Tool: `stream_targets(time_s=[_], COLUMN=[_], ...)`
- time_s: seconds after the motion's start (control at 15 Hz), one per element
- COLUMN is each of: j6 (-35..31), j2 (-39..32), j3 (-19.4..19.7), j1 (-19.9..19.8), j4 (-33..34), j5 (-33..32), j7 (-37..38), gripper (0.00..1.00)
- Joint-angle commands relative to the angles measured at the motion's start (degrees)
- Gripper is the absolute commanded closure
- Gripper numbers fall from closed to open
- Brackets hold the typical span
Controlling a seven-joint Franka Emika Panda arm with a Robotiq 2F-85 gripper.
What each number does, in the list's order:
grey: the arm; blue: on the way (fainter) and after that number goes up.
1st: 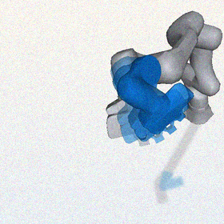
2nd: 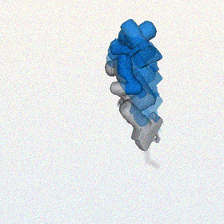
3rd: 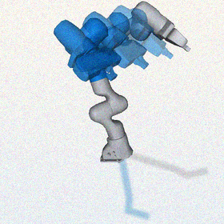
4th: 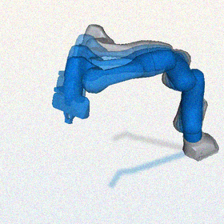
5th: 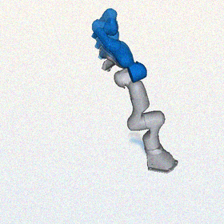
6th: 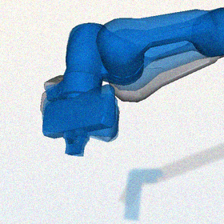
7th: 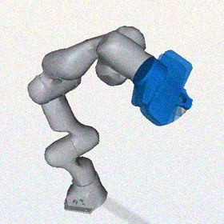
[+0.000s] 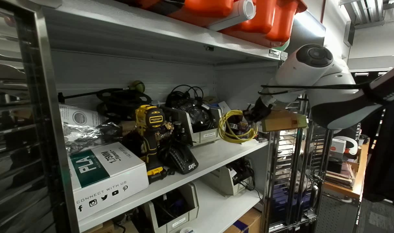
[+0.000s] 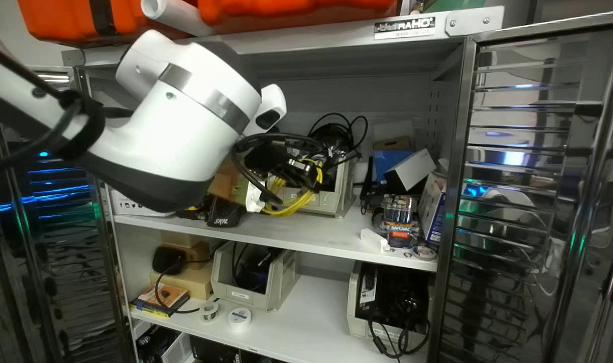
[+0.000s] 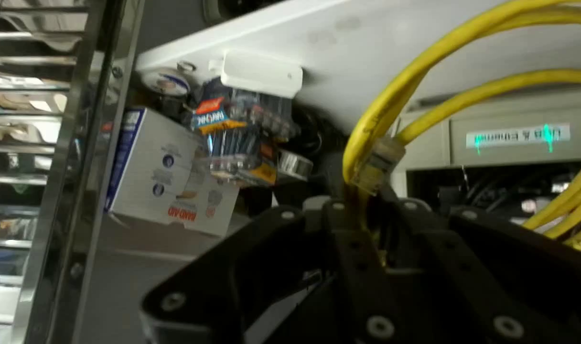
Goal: Pick the yellow cable and put it in the box
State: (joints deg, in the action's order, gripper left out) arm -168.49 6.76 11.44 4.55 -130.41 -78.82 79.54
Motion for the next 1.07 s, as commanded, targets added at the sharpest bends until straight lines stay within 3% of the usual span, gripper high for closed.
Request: stream_targets(time_s=[0.0,0.27,0.67,1.0], j6=[-1.5,1.0,3.9,6.8], j2=[-0.3,-6.1,-18.2,-23.2], j3=[-0.7,-0.9,-2.6,-5.0], j1=[-0.8,0.7,1.7,2.4], j4=[6.5,14.3,24.6,32.4], j5=[-13.8,-26.5,-33.9,-38.1], j7=[15.7,29.8,39.2,46.1], gripper=[0.89,0.90,0.90,0.90])
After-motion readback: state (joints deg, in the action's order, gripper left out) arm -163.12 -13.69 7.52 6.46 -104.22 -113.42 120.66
